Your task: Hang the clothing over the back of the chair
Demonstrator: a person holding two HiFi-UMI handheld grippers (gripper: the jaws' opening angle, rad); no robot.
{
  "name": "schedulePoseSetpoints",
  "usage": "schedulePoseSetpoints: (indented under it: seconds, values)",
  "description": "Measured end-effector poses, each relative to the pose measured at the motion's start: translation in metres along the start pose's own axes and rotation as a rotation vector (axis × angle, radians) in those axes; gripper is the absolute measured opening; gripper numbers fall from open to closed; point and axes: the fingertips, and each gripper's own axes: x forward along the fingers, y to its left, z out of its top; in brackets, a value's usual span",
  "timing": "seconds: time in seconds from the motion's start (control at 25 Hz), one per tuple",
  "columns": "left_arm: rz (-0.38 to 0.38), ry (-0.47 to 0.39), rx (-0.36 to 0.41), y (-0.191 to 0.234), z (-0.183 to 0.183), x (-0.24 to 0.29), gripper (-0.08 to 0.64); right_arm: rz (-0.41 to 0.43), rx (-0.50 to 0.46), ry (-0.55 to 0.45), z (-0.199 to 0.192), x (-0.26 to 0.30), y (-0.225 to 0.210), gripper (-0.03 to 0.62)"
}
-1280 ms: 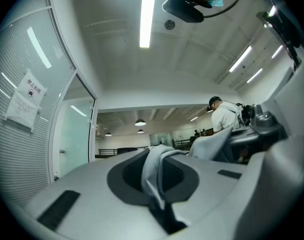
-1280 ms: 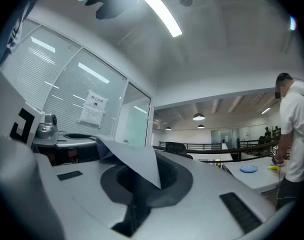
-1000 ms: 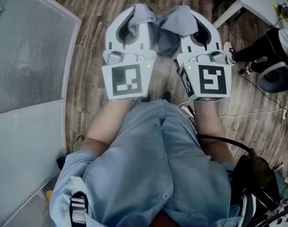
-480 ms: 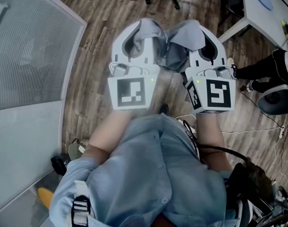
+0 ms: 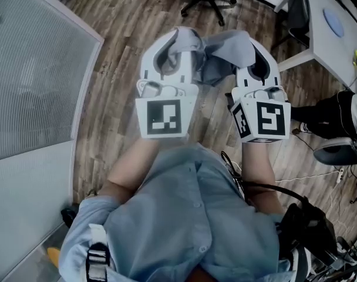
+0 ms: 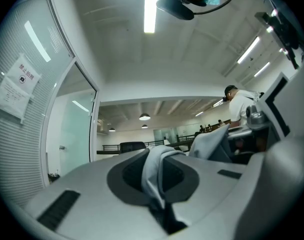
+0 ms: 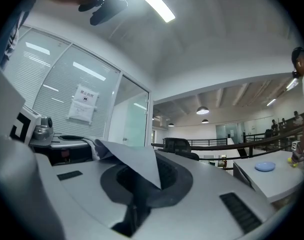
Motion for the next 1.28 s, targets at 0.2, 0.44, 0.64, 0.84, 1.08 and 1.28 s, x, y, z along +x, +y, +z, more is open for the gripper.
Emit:
schedulePoseSetpoints:
  seconds: [0.2,0.44,0.64,0.84,1.08,1.28]
  values:
    - [-0.003,-0.039,-0.002,0.034,0.002,0.043,0.017,-0.006,-0.022,-0.023,0.006,0.054,-0.004,0.015]
    - [-0.018,-0.069,-0.013,0.060,0.001,0.083,0.017,-0.016,-0.052,-0.045,0.015,0.097,-0.009,0.015]
    - [-0.037,-0.040,-0.021,0.065,-0.012,0.118,0.017,-0.033,-0.056,-0.032,0.008,0.124,-0.028,0.015]
    - [-0.041,-0.002,-0.022,0.068,-0.029,0.166,0.017,-0.034,-0.038,-0.013,-0.004,0.162,-0.057,0.015]
    - [-0.020,0.023,-0.021,0.083,-0.053,0.229,0.016,-0.010,-0.027,-0.018,-0.018,0.225,-0.086,0.015]
    - [-0.017,0.035,-0.002,0.087,-0.065,0.274,0.017,0.015,-0.020,-0.024,-0.027,0.270,-0.108,0.015]
